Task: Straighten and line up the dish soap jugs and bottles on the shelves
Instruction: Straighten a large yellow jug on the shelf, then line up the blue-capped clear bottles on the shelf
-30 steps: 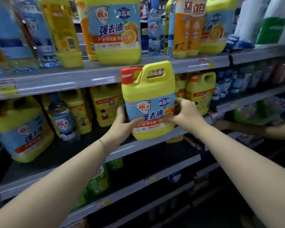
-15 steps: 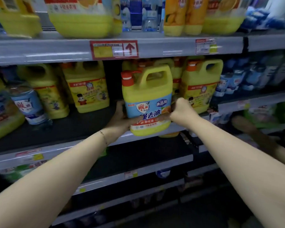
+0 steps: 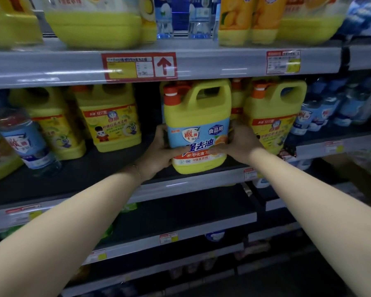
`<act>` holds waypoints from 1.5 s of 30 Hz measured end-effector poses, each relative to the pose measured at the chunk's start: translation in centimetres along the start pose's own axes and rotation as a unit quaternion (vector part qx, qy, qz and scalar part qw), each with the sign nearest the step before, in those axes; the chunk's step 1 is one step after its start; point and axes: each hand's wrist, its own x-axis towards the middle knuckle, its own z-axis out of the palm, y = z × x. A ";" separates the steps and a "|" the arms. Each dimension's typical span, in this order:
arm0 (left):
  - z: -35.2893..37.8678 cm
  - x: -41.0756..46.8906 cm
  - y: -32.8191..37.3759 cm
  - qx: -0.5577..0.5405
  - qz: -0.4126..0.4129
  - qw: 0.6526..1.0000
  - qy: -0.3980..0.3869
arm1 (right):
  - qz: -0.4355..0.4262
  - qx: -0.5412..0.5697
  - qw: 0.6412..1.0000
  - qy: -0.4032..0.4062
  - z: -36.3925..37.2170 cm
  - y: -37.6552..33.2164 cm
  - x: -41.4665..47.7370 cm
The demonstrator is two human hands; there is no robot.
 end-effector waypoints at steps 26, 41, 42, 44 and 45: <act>-0.7 0.6 -1.1 0.211 -0.061 0.971 0.091 | 0.021 -0.356 0.931 -0.071 0.9 -1.8 -2.1; -6.0 -11.5 11.9 0.577 0.130 0.801 0.092 | -0.406 -0.290 0.866 0.029 -0.2 -16.3 -6.0; -6.7 -12.2 12.8 0.586 0.128 0.794 0.095 | -0.426 -0.286 0.858 0.030 -0.3 -17.6 -6.2; -7.9 -13.7 14.5 0.610 0.125 0.775 0.110 | -0.458 -0.273 0.846 0.029 -0.3 -20.0 -6.3; -8.6 -14.4 15.3 0.622 0.123 0.763 0.123 | -0.468 -0.264 0.843 0.029 -0.2 -21.2 -6.3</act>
